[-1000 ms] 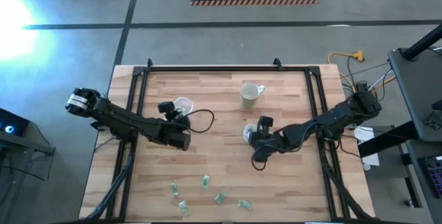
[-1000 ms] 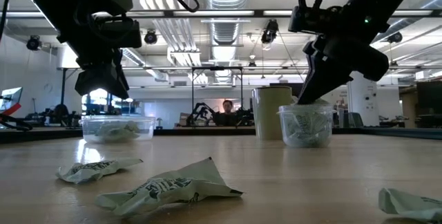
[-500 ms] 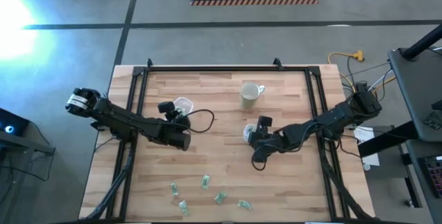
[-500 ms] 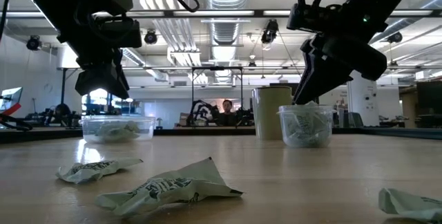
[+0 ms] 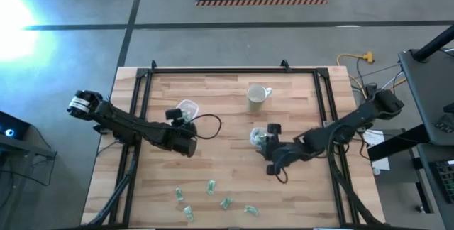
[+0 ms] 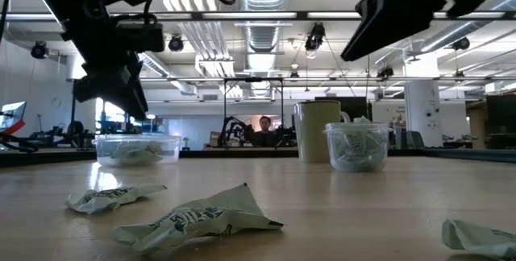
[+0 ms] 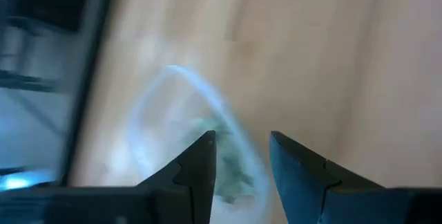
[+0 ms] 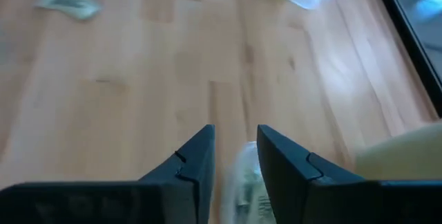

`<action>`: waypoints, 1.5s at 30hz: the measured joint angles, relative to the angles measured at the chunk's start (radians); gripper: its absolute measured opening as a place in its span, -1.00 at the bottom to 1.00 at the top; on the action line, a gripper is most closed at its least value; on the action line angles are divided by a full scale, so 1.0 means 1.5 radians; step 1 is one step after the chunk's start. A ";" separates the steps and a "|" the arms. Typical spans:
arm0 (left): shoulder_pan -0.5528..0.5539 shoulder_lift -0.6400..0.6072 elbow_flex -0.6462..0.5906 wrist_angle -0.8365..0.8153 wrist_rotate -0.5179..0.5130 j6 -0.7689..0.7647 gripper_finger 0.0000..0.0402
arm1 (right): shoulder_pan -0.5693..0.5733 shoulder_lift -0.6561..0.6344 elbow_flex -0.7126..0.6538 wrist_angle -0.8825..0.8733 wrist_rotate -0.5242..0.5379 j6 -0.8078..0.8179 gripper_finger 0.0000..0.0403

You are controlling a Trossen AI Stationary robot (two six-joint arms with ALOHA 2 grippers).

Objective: Pick and place Stevia / Truvia into bins
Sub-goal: Put the stevia packet into the left transparent container

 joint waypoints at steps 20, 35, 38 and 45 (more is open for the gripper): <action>-0.103 0.057 -0.022 0.485 0.321 0.208 -0.41 | 0.106 -0.001 -0.004 -0.003 -0.007 -0.017 -0.66; -0.142 0.203 0.019 0.569 0.348 0.227 -0.41 | 0.107 -0.001 -0.004 -0.002 -0.007 -0.003 -0.65; -0.142 0.220 0.019 0.604 0.387 0.227 -0.41 | 0.107 -0.001 -0.005 -0.003 -0.007 -0.003 -0.66; -0.142 0.249 0.019 0.621 0.415 0.226 -0.41 | 0.107 -0.001 -0.007 -0.004 -0.007 -0.003 -0.67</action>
